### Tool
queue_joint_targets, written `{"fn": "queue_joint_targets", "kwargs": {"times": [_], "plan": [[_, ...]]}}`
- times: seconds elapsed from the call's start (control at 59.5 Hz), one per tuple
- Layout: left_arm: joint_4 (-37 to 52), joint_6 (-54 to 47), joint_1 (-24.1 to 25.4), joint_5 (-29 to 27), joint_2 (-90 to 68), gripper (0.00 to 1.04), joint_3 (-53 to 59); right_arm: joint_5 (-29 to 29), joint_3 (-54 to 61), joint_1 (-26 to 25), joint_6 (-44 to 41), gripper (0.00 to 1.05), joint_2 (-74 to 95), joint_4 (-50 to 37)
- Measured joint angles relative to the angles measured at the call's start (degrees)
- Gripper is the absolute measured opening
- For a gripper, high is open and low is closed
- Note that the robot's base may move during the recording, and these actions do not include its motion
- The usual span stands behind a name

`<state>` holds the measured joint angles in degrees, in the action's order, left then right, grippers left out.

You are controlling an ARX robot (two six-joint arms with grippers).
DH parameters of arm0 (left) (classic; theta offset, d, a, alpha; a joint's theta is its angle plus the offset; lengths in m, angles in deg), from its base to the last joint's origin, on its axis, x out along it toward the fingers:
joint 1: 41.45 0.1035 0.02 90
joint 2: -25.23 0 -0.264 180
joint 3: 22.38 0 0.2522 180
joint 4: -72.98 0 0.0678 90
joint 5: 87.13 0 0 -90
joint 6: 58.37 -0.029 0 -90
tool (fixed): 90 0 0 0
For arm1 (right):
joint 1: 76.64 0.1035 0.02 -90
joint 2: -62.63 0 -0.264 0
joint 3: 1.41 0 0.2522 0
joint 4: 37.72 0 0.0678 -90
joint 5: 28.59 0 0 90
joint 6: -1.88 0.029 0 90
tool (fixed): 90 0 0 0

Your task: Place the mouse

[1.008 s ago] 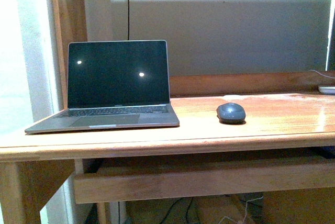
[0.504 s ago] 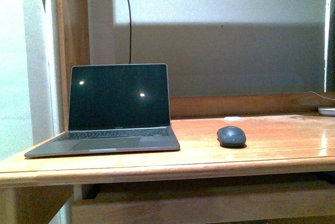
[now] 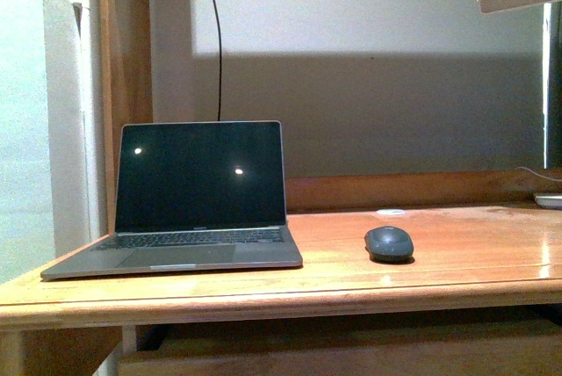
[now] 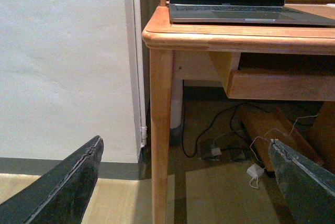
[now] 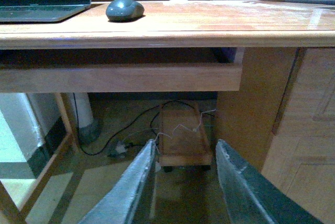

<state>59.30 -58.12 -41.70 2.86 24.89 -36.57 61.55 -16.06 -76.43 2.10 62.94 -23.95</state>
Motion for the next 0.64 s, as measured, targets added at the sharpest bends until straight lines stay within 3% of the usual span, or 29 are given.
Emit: {"fn": "queue_joint_targets", "kwargs": {"times": [0.303, 0.639], "plan": [[-0.02, 0.0, 0.0, 0.0, 0.0, 0.97, 0.0, 0.0, 0.0, -0.02, 0.02, 0.98, 0.0, 0.0], [0.0, 0.0, 0.0, 0.0, 0.0, 0.97, 0.0, 0.0, 0.0, -0.02, 0.0, 0.97, 0.0, 0.0]]}}
